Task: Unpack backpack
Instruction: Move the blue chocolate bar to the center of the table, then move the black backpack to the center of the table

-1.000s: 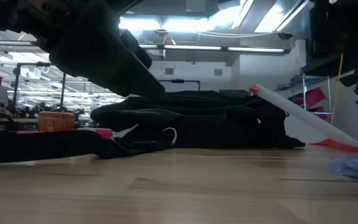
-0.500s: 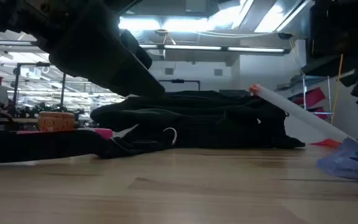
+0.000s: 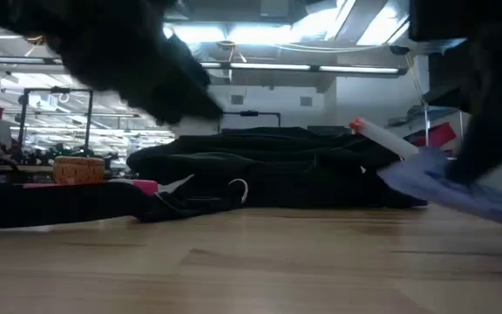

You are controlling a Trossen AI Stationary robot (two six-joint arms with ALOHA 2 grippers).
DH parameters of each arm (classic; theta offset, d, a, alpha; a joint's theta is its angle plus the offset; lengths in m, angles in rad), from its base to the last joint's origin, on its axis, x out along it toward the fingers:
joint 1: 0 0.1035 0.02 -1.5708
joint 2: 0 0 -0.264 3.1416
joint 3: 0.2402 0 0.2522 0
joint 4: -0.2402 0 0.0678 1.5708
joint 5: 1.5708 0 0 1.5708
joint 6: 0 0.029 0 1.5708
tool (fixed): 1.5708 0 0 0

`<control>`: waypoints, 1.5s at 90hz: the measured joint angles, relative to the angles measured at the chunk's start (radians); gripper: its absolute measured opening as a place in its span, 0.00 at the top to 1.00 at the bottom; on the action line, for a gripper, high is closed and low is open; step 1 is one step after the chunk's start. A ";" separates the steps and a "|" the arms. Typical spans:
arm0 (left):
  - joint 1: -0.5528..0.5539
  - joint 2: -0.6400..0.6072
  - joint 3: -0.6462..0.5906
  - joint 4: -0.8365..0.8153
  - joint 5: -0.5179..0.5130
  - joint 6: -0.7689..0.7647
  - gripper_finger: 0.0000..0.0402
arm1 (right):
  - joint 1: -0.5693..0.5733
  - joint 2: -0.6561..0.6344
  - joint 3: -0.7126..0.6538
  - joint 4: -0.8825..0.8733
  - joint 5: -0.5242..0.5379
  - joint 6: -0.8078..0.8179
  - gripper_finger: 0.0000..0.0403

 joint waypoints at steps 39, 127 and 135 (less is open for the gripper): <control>-0.132 -0.476 0.001 -0.679 -0.107 -0.175 1.00 | -0.184 -0.002 0.073 0.428 -0.063 -0.481 1.00; -0.434 -0.599 -0.223 -0.939 -0.365 -0.681 1.00 | -0.379 0.330 0.627 0.058 -0.184 -0.980 0.94; -0.427 -0.599 -0.223 -0.895 -0.465 -0.645 1.00 | -0.362 0.327 0.629 -0.052 -0.081 -0.972 0.90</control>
